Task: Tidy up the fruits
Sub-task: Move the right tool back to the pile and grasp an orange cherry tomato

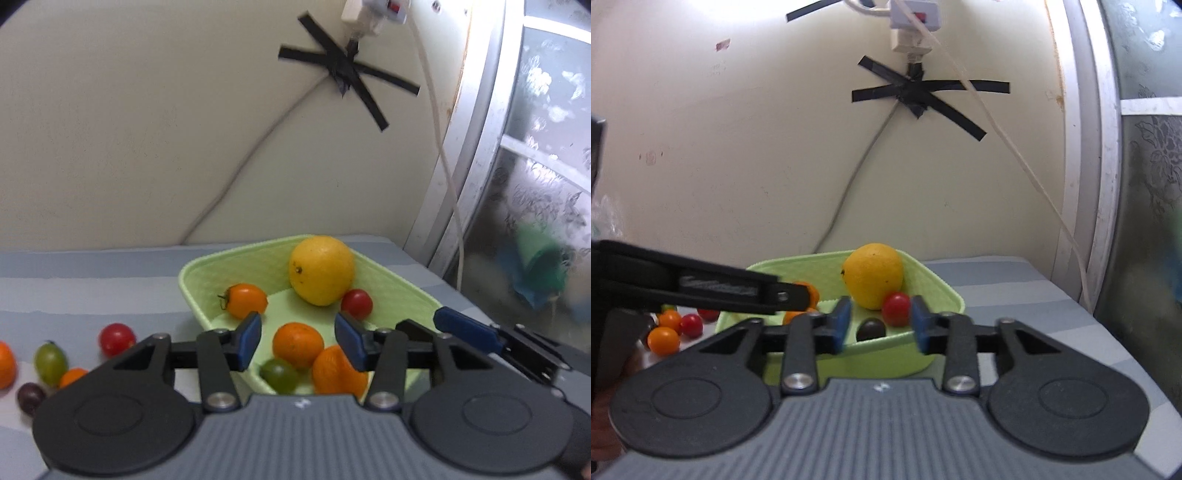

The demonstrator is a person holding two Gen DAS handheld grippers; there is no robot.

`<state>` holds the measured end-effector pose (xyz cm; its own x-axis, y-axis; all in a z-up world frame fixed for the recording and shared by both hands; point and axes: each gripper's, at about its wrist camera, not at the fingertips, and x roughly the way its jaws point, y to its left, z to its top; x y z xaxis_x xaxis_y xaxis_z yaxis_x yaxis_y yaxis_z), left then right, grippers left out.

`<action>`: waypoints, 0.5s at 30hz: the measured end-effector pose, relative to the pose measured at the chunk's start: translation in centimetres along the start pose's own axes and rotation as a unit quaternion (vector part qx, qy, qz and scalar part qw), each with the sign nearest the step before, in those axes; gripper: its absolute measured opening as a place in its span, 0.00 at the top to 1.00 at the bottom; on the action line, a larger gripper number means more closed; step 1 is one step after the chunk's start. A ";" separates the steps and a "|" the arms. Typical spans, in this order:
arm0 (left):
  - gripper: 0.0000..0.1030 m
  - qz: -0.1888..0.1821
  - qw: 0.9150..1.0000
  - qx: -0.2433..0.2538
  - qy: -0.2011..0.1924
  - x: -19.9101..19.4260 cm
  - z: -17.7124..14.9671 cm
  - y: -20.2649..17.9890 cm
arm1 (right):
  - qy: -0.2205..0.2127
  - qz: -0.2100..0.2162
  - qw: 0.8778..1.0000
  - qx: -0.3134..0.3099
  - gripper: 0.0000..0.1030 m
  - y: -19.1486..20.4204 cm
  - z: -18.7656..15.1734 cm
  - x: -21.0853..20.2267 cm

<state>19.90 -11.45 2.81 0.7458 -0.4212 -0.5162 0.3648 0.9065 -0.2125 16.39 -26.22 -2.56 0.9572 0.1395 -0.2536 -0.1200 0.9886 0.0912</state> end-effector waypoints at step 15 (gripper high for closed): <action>0.55 0.162 0.981 -0.102 -0.001 -15.4 -9.2 17.9 | -0.019 -0.057 0.996 0.068 0.62 -1.6 0.1 -0.7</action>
<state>9.81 11.51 -0.73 0.8056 -0.1089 -0.5823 -0.0118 0.9798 -0.1996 15.91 -27.92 -2.42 0.9719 0.0213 -0.2344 0.0251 0.9809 0.1930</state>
